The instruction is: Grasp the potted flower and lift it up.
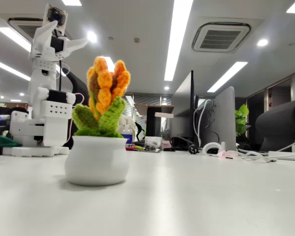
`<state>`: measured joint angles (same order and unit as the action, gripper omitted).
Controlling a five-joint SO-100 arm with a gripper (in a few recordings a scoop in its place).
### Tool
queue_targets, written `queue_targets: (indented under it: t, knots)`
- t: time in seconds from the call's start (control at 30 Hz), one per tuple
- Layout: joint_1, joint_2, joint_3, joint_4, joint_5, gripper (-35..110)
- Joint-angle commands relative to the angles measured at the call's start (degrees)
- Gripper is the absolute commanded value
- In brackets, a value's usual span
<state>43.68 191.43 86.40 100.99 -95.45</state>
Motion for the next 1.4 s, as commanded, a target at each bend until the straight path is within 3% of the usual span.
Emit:
queue_targets:
  t: [0.0,0.63,1.03,1.37]
  knots:
    - [0.62,0.35,1.23,0.44,-0.62,36]
    - [1.58,-1.14,6.24,-1.23,-0.44,36]
    - [10.28,-16.88,5.8,-2.29,6.5,36]
    - [9.58,-32.52,6.15,-5.71,9.4,36]
